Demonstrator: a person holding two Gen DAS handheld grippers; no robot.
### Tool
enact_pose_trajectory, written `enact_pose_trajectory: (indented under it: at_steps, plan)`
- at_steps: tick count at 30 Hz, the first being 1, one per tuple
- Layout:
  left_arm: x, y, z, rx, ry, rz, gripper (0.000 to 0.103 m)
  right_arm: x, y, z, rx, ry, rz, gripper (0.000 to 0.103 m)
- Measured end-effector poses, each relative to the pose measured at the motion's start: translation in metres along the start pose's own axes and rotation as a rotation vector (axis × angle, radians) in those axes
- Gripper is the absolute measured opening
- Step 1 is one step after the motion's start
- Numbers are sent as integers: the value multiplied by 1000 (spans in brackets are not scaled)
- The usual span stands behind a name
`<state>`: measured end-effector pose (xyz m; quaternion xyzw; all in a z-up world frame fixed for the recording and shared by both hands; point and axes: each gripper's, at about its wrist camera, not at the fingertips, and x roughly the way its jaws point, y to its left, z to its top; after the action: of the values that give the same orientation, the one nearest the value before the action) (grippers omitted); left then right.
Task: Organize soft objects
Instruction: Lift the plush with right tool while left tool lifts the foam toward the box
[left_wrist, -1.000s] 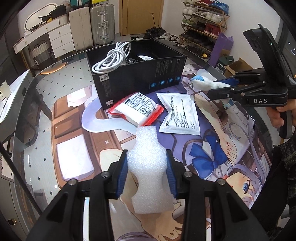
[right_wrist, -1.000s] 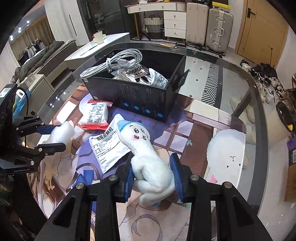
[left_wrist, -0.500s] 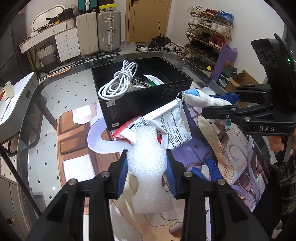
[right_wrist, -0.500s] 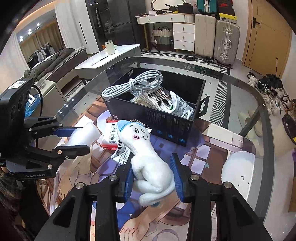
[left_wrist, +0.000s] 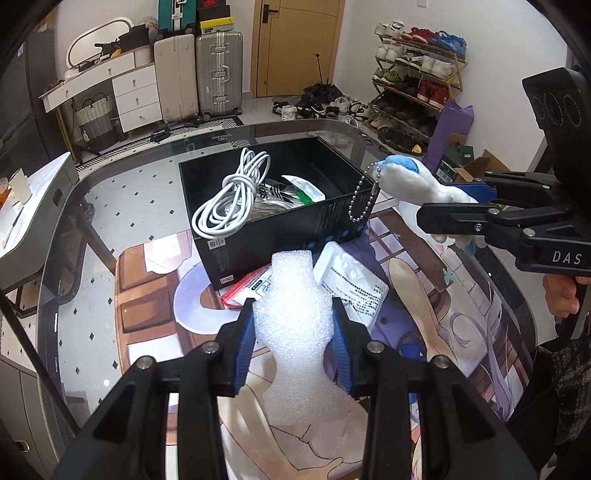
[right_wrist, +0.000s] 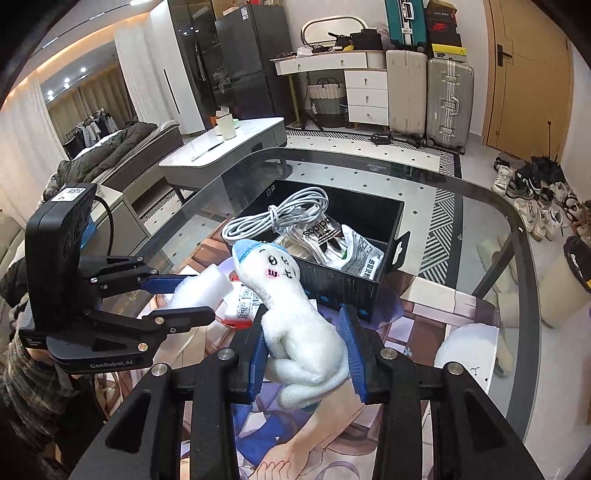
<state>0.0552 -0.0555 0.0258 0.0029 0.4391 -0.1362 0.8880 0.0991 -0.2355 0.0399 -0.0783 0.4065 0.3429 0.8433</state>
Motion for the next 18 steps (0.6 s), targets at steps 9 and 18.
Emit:
enact_pose_trajectory:
  at_steps: [9,18]
  plan:
    - [-1,-4,14,9,-21,9,36,1,4,9,-6,1,10,37]
    - [-1,-6,28,32,-36,26,36,9,0,15,-4,19,-3,37]
